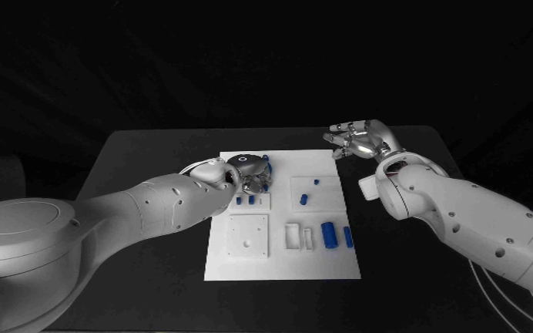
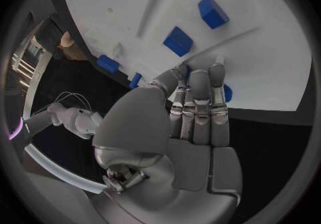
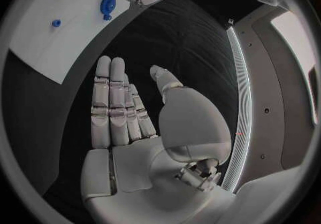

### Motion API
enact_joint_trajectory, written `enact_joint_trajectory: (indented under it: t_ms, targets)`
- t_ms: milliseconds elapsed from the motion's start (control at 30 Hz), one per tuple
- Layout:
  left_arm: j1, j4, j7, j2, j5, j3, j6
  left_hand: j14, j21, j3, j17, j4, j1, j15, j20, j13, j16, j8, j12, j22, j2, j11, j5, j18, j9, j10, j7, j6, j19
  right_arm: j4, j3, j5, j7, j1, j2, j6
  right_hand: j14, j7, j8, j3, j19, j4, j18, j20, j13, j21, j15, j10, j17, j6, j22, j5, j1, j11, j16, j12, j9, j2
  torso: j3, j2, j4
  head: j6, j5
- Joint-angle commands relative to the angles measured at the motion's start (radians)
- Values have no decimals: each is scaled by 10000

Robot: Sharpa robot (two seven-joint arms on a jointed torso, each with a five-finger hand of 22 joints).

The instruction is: Assemble the parts on the task board

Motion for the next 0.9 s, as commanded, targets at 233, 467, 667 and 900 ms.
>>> enact_joint_trajectory:
  t_ms: [233,467,667,900]
  targets:
    - [-51,-33,84,50,-3,-23,445,-24,144,-46,15,-27,19,-34,-35,3,92,-27,-33,213,200,-11,-45,-14,7,254,60,213,-45,13,2,-37,61,0,9,128,-6,27,-17,-26,20,3,114,28,-14,36,29,-41,9,69,-14,-50,-42,0,-36,-33,13,24,4,2,-3,29,-7]
    - [-53,-111,81,76,-20,-23,392,79,275,-194,33,-45,131,-84,-76,6,154,-23,-31,218,398,-111,-46,-9,15,599,6,529,-1,24,2,-40,60,0,10,128,-9,18,-14,5,18,-2,113,25,-14,37,26,-35,10,110,-14,-50,-34,-6,-37,-32,15,29,4,12,-20,45,-18]
    - [-54,-84,88,23,-28,-22,177,170,435,-364,62,-113,197,-137,-131,9,205,-28,-31,216,550,-174,-14,-32,16,771,-24,702,15,29,2,-41,60,0,-2,124,-9,18,-14,5,18,-2,113,25,-14,37,26,-35,10,110,-14,-50,-34,-6,-37,-32,15,29,1,-5,2,35,-38]
    - [-53,78,62,-153,2,-9,-158,314,558,-416,128,-157,173,-146,-148,7,331,-31,-34,207,615,-170,4,-22,14,737,-23,688,63,39,2,-46,67,0,-5,136,-9,18,-14,5,18,-2,113,25,-14,37,26,-35,10,110,-14,-50,-34,-6,-37,-32,15,29,1,-9,-2,85,-50]
